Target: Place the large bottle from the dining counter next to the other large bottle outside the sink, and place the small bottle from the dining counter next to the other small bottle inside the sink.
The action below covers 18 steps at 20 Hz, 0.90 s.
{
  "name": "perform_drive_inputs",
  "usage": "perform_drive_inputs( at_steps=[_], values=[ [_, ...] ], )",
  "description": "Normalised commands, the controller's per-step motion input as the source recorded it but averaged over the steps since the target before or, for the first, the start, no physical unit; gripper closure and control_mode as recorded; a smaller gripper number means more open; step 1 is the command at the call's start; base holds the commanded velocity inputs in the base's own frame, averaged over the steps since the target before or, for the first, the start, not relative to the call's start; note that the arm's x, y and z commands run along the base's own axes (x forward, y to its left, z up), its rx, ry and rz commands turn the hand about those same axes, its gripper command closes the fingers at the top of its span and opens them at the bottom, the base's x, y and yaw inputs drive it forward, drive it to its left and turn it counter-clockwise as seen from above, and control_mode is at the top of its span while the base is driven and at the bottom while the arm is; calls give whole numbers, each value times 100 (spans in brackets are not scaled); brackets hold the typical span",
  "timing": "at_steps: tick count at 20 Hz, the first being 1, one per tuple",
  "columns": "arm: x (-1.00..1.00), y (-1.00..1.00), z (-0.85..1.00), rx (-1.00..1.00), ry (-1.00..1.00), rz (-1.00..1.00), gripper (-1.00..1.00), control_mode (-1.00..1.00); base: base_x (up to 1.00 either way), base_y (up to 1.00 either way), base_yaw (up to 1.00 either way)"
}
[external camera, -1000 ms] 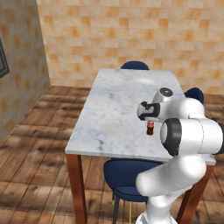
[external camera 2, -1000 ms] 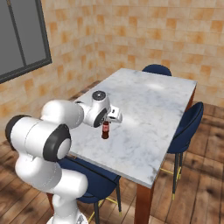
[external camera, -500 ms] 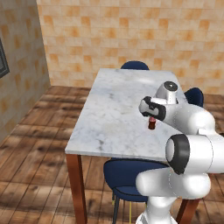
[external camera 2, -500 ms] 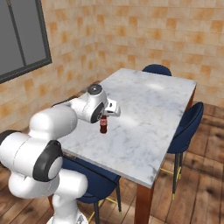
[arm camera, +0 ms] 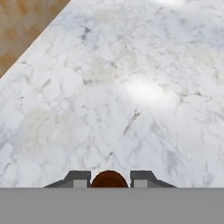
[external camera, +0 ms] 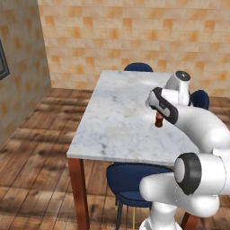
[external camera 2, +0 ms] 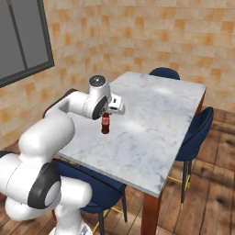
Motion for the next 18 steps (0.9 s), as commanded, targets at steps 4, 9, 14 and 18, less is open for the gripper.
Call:
perform_drive_inputs(
  at_steps=[4, 9, 14, 18],
  values=[
    [-28, 7, 50, 2, 5, 1, 100, -100, 0, 0, 0],
    [-36, 7, 53, 0, 4, 0, 100, -100, 0, 0, 0],
    [-52, 4, 37, 0, 0, 0, 100, -100, 0, 0, 0],
    [-61, 0, 30, 0, -1, 1, 100, -100, 0, 0, 0]
  ],
)
